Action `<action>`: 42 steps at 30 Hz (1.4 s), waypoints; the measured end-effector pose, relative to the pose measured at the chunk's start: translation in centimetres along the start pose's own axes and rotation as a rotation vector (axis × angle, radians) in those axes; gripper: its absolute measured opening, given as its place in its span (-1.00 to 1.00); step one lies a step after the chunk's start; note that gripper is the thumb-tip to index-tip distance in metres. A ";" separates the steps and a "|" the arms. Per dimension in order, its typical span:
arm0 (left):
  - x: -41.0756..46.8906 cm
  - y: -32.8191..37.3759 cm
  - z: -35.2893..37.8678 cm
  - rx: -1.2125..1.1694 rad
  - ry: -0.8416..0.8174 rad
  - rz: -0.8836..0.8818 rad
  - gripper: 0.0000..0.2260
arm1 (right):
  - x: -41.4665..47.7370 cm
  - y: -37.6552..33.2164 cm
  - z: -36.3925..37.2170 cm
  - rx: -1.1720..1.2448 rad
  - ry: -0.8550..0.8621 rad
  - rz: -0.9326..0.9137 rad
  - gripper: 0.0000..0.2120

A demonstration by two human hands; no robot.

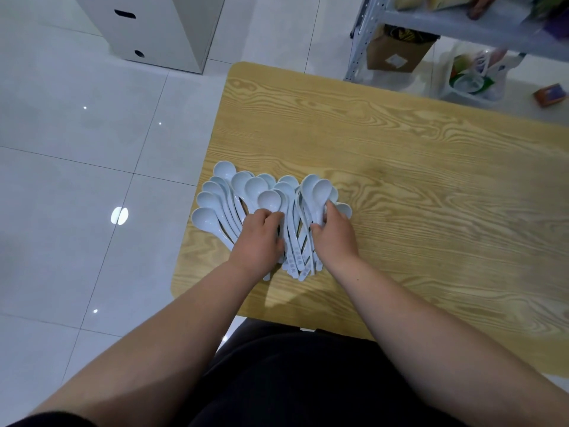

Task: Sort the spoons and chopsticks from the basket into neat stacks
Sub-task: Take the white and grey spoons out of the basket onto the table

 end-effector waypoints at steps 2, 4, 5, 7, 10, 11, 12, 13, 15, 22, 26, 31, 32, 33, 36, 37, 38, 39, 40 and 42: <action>-0.3 0.2 0.1 0.032 0.006 0.031 -0.59 | -0.4 0.1 -0.4 0.031 -0.007 0.013 -0.54; -0.5 0.5 0.2 0.052 -0.007 0.057 -0.58 | -0.9 0.2 -0.6 0.018 -0.010 -0.007 -0.58; -0.6 0.5 0.3 0.063 -0.013 0.063 -0.57 | -1.0 0.2 -0.6 -0.008 -0.017 -0.026 -0.63; -0.8 0.4 0.4 0.083 -0.035 0.073 -0.55 | -1.2 0.3 -0.6 -0.076 -0.040 -0.070 -0.67; -1.0 0.1 0.5 0.099 -0.078 0.077 -0.55 | -1.6 0.3 -0.8 -0.180 -0.079 -0.162 -0.63; -1.1 0.0 0.5 0.100 -0.088 0.079 -0.54 | -1.8 0.2 -1.0 -0.203 -0.093 -0.186 -0.62; -1.2 0.1 0.4 0.098 -0.093 0.076 -0.52 | -2.0 0.2 -1.0 -0.218 -0.112 -0.200 -0.60; -1.3 0.1 0.2 0.096 -0.095 0.074 -0.51 | -2.1 0.3 -1.1 -0.226 -0.126 -0.212 -0.57; -1.6 0.4 -0.3 0.084 -0.097 0.071 -0.49 | -2.4 0.6 -1.1 -0.222 -0.154 -0.227 -0.48; -3.3 3.4 -1.5 -0.093 -0.139 0.015 -0.58 | -6.0 1.6 -3.9 -0.135 -0.241 -0.265 -0.55; -5.4 6.9 -0.7 -0.377 -0.218 -0.019 -0.72 | -10.5 5.3 -8.1 0.155 -0.163 -0.142 -0.73; -6.6 13.4 1.3 -0.541 -0.351 0.022 -0.77 | -18.1 14.9 -13.6 0.353 0.005 0.050 -0.74; -6.5 15.0 1.9 -0.529 -0.373 0.053 -0.77 | -19.8 17.1 -14.4 0.390 0.050 0.086 -0.72; -6.4 16.7 2.4 -0.515 -0.388 0.085 -0.75 | -21.3 19.4 -15.0 0.422 0.097 0.115 -0.71; -6.3 22.3 4.4 -0.494 -0.396 0.155 -0.72 | -25.9 26.1 -16.5 0.486 0.193 0.206 -0.69; -6.5 24.3 5.4 -0.487 -0.397 0.177 -0.73 | -27.2 28.1 -16.9 0.505 0.205 0.226 -0.69; -6.8 26.4 6.4 -0.477 -0.399 0.200 -0.74 | -28.4 30.0 -17.5 0.521 0.218 0.236 -0.68; -7.3 28.5 7.5 -0.462 -0.404 0.222 -0.73 | -29.6 31.8 -18.1 0.534 0.236 0.240 -0.68; -7.9 30.6 8.8 -0.445 -0.412 0.238 -0.71 | -30.7 33.7 -18.8 0.550 0.257 0.244 -0.68; -9.3 34.9 11.6 -0.417 -0.429 0.263 -0.69 | -32.8 37.6 -20.3 0.586 0.295 0.251 -0.71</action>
Point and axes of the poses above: each hand's wrist, its own x-axis towards the middle knuckle, its own z-axis out of the palm, y = z × x, the point moved 7 cm from there along x, towards the middle knuckle, and after that the axes turned 5 degrees about -x, right-handed, at the moved point
